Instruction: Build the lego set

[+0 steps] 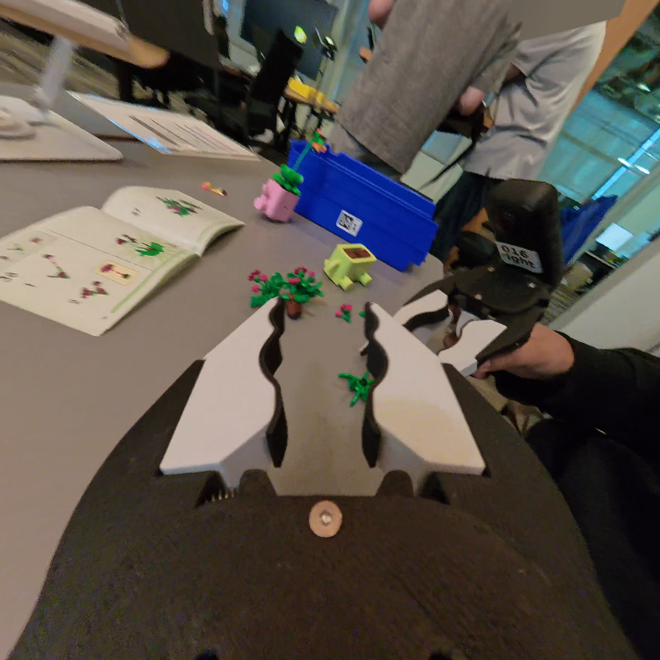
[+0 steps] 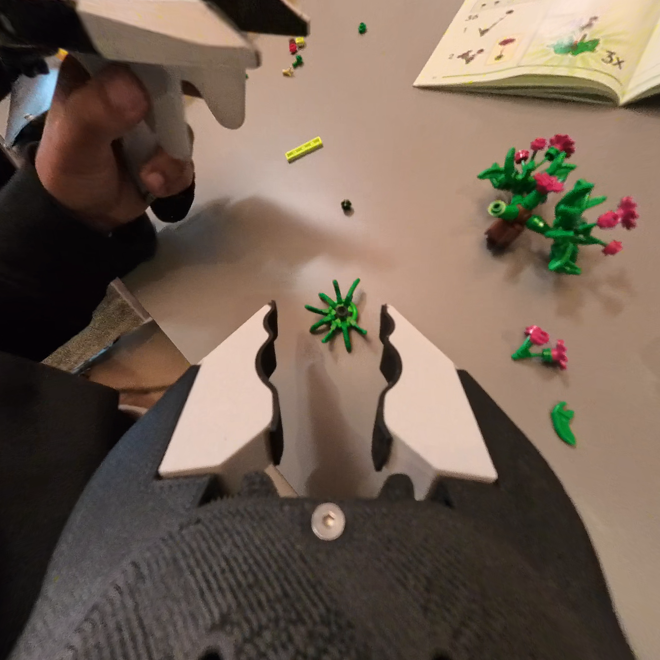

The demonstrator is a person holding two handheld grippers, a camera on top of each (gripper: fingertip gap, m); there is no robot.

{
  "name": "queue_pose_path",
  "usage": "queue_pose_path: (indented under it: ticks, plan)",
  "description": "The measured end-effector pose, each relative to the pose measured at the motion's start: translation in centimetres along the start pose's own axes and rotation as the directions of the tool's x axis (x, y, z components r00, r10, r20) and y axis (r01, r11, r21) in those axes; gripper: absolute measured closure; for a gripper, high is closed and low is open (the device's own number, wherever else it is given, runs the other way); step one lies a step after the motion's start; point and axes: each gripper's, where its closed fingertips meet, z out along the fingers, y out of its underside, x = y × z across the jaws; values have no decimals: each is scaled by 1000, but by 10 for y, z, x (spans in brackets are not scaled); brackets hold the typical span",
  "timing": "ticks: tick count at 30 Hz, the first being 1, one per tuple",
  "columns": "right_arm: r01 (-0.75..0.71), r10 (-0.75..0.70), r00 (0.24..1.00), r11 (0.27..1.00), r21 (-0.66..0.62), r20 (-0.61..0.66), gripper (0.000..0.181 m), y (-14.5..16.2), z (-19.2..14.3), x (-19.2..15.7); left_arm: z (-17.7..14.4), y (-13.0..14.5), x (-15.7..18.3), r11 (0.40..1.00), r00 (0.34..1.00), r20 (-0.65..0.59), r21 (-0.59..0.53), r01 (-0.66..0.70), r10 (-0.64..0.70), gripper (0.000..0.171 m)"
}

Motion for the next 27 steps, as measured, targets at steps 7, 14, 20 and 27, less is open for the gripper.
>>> queue_pose_path:
  ticks: [7, 14, 20, 27]
  plan:
    - [-57, 58, 984, 998, -13, 169, 120, 17, 3, -28, 12, 21, 8, 991, 999, -14, -130, -34, 33, 94]
    - [-33, 22, 976, 998, 48, 217, 134, 9, -8, -39, 4, 31, -12, 971, 984, 106, -207, -121, 145, 100]
    - [169, -176, 984, 972, 161, 26, 148, -6, -20, -19, 14, 49, 7, 946, 987, 1, -285, -157, 164, 111]
    - [253, -264, 964, 949, 188, 38, 163, -6, -6, -25, 13, 89, 36, 825, 929, -91, -435, -361, 359, 117]
